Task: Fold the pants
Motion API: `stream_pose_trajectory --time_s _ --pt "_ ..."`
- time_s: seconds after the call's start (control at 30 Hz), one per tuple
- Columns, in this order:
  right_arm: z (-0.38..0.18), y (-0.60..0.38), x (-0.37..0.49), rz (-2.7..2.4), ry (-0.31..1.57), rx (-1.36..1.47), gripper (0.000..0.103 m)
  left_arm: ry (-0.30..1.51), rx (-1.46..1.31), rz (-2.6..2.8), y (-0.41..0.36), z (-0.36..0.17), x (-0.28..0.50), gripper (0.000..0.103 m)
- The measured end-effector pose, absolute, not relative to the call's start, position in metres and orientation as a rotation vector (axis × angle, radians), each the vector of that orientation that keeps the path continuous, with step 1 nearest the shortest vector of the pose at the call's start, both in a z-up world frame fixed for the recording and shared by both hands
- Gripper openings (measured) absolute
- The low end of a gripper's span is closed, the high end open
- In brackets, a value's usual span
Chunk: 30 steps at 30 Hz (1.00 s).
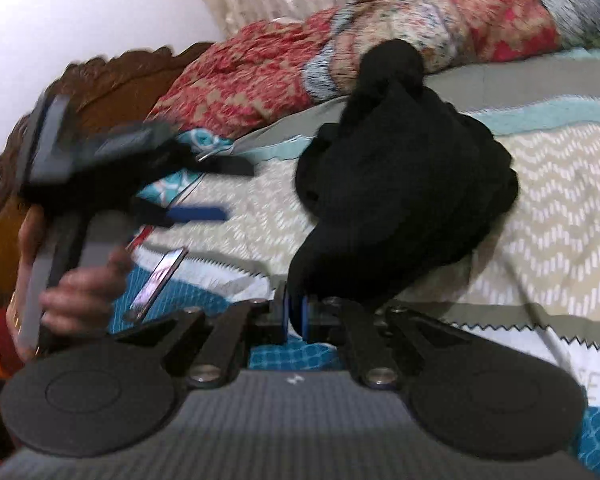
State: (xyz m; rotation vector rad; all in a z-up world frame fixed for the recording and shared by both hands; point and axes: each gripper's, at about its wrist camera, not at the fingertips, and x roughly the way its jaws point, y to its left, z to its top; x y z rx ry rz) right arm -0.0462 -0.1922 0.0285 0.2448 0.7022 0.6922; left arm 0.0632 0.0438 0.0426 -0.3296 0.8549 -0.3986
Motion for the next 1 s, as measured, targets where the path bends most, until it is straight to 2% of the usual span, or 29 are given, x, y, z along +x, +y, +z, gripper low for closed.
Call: stream_pose_trajectory --time_s 0.03,0.07,0.13,0.17,0.2,0.27,0.4,0.47,0.5,0.57,0.63,0.67,0.7,0.73,0.77,0.8,0.87,0.93,1.0 --pt "0.03 -0.189 -0.047 0.699 0.697 0.221 0.009 0.856 -0.309 -0.409 0.033 0.043 0.068 0.102" --pt "0.03 -0.189 -0.048 0.704 0.693 0.203 0.009 0.859 -0.289 -0.416 0.022 0.042 0.072 0.097" --pt "0.031 -0.185 -0.048 0.714 0.688 0.182 0.009 0.878 -0.226 -0.432 -0.002 0.038 0.081 0.065" --pt "0.03 -0.184 -0.049 0.719 0.684 0.169 0.009 0.895 -0.194 -0.43 -0.012 0.034 0.085 0.028" --pt "0.029 -0.183 -0.052 0.718 0.678 0.157 0.009 0.907 -0.178 -0.414 -0.015 0.03 0.087 0.009" --pt "0.023 -0.183 -0.055 0.714 0.674 0.138 0.009 0.888 -0.227 -0.381 -0.003 0.032 0.086 0.009" --pt "0.017 -0.193 -0.046 0.718 0.687 0.177 0.014 0.709 -0.381 -0.282 0.076 0.055 0.053 0.008" --pt "0.013 -0.204 -0.04 0.709 0.696 0.201 0.017 0.683 -0.413 -0.175 0.115 0.055 0.036 0.008" --pt "0.012 -0.209 -0.037 0.692 0.698 0.208 0.021 0.693 -0.427 -0.117 0.134 0.051 0.029 0.008" --pt "0.007 -0.22 -0.027 0.646 0.702 0.231 0.039 0.754 -0.456 -0.03 0.16 0.038 0.017 0.008" --pt "0.004 -0.234 -0.015 0.584 0.701 0.254 0.039 0.824 -0.476 -0.013 0.167 0.024 0.01 0.011" --pt "0.004 -0.24 -0.008 0.552 0.696 0.267 0.039 0.846 -0.475 -0.005 0.164 0.022 0.009 0.015" --pt "0.004 -0.246 -0.001 0.517 0.683 0.28 0.041 0.857 -0.469 0.009 0.162 0.018 0.008 0.033" --pt "0.006 -0.252 0.006 0.478 0.667 0.289 0.05 0.856 -0.456 0.014 0.158 0.018 0.01 0.048" --pt "0.008 -0.258 0.013 0.447 0.651 0.292 0.06 0.843 -0.447 0.019 0.154 0.018 0.015 0.078" --pt "0.01 -0.263 0.022 0.422 0.637 0.292 0.064 0.83 -0.441 0.029 0.149 0.018 0.02 0.096" --pt "0.014 -0.27 0.043 0.393 0.619 0.283 0.075 0.82 -0.423 0.019 0.142 0.018 0.031 0.099" --pt "0.016 -0.274 0.074 0.376 0.619 0.287 0.081 0.909 -0.416 0.041 0.138 0.007 0.053 0.098" --pt "0.013 -0.278 0.1 0.37 0.633 0.317 0.083 0.983 -0.445 0.037 0.136 -0.008 0.059 0.09"
